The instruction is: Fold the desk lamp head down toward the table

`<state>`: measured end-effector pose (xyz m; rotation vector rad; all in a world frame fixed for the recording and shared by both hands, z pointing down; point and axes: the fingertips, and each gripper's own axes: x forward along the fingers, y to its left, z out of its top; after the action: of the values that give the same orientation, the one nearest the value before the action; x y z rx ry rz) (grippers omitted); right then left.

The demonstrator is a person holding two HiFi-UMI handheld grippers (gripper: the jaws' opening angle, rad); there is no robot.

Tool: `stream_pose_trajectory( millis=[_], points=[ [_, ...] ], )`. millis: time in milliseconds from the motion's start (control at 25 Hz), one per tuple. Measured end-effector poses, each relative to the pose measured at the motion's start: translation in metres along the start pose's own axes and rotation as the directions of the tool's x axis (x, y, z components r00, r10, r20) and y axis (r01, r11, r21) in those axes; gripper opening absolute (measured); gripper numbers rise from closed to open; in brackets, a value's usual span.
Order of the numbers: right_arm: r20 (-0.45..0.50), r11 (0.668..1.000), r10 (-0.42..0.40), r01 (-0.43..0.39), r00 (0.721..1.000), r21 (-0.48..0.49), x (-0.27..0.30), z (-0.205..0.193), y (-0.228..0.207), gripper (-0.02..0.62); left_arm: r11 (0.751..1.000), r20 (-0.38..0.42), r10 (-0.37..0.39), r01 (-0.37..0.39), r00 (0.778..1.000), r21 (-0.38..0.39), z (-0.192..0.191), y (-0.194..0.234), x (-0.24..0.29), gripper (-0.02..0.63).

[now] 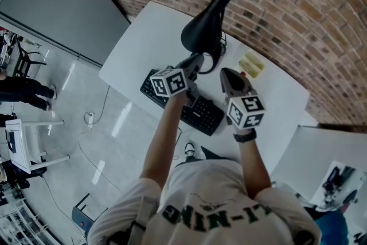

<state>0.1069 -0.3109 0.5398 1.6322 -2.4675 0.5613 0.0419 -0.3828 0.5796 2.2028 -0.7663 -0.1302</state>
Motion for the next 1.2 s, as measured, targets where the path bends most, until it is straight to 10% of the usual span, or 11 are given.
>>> stream_pose_trajectory(
  millis=[880, 1200],
  points=[
    [0.024, 0.999, -0.046, 0.046, 0.999, -0.006, -0.015, 0.003, -0.014, 0.005, 0.999, -0.071, 0.0, 0.003, 0.997, 0.05, -0.03, -0.015, 0.008, -0.003],
    [0.063, 0.996, -0.08, 0.082, 0.995, -0.038, -0.026, 0.009, -0.01, 0.005, 0.942, -0.003, 0.12, -0.112, 0.993, 0.315, -0.004, -0.044, -0.043, -0.003]
  ],
)
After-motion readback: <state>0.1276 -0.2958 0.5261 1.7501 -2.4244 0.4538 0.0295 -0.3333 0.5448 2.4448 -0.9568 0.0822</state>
